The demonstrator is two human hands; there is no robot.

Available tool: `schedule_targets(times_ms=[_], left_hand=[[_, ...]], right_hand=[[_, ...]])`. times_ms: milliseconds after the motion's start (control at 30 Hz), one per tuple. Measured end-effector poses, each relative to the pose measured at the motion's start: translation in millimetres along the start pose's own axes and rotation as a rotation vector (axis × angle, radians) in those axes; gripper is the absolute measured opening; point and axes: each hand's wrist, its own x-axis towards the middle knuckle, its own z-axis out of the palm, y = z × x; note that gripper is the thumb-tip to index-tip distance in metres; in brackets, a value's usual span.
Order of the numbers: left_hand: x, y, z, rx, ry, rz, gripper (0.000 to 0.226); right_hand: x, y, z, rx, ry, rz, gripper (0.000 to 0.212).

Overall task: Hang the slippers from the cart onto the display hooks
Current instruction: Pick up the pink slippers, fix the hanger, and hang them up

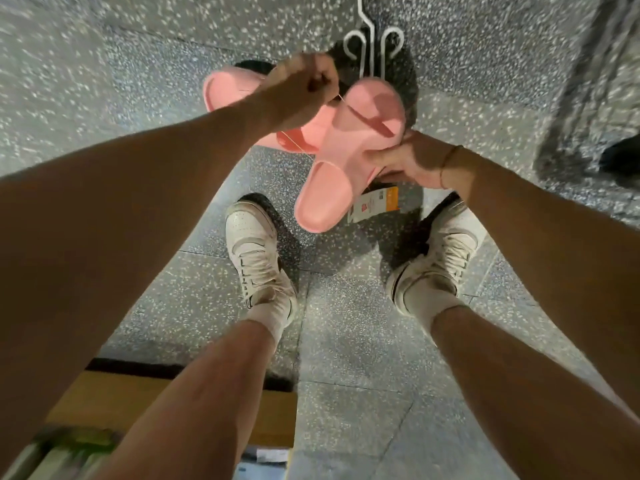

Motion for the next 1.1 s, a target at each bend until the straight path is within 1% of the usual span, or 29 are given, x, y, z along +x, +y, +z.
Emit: schedule_targets(times_ms=[100,133,167,200,267,300,333,367,400,433,500,533,567,600,667,767,800,867,900,933,967,1000,1100], left_hand=[[2,2,2,-0.023,0.031,-0.014,0.011],[3,1,3,-0.027,0.046,-0.005,0.009],[4,-1,5,-0.024,0.05,-0.004,0.009],[4,-4,9,-0.025,0.048,-0.006,0.009],[7,-11,16,-0.035,0.058,-0.017,0.011],[8,-13,19,-0.051,0.068,-0.019,0.011],[10,-13,22,-0.069,0.091,-0.014,0.011],[12,-13,23,-0.078,0.121,-0.005,0.013],[14,-14,24,-0.086,0.151,0.005,0.015],[16,-15,25,-0.091,0.174,0.008,0.016],[17,-18,25,-0.105,0.195,0.013,0.015],[18,-19,26,-0.12,0.196,0.02,0.015],[18,-20,26,-0.131,0.191,0.03,0.015],[18,-20,25,-0.141,0.185,0.039,0.014],[17,-20,23,-0.171,0.175,0.047,0.013],[16,-19,21,-0.178,0.179,0.062,0.012],[15,-18,20,-0.176,0.183,0.068,0.012],[14,-19,20,-0.177,0.184,0.071,0.013],[12,-18,19,-0.168,0.186,0.069,0.014],[11,-19,19,-0.157,0.189,0.066,0.015],[10,-19,19,-0.151,0.187,0.064,0.015],[10,-19,18,-0.152,0.181,0.059,0.014],[9,-22,12,-0.133,0.162,0.056,0.008]], right_hand=[[1,-25,-16,-0.162,-0.205,0.196,0.059],[4,-32,-20,-0.233,-0.245,0.263,0.06],[7,-40,-24,-0.318,-0.256,0.334,0.058],[12,-48,-27,-0.428,-0.227,0.409,0.049],[24,-64,-32,-0.686,-0.112,0.5,0.024],[31,-73,-35,-0.812,0.017,0.474,0.019],[40,-81,-38,-0.898,0.192,0.376,0.02],[48,-91,-41,-0.904,0.367,0.255,0.025],[56,-101,-42,-0.834,0.526,0.153,0.036],[62,-109,-40,-0.752,0.641,0.079,0.049],[75,-118,-34,-0.644,0.748,-0.035,0.071],[83,-120,-30,-0.626,0.769,-0.107,0.073],[88,-122,-25,-0.639,0.779,-0.186,0.065],[92,-124,-20,-0.648,0.778,-0.244,0.053],[96,-130,-9,-0.691,0.746,-0.291,0.035],[97,-139,9,-0.748,0.678,-0.326,0.028],[100,-142,14,-0.782,0.688,-0.339,0.04],[109,-148,26,-0.906,0.747,-0.318,0.079],[113,-152,33,-0.938,0.757,-0.293,0.092],[116,-156,38,-0.946,0.753,-0.279,0.098],[119,-160,41,-0.948,0.742,-0.276,0.096],[121,-162,44,-0.96,0.722,-0.285,0.09],[126,-164,48,-0.95,0.677,-0.337,0.055]])
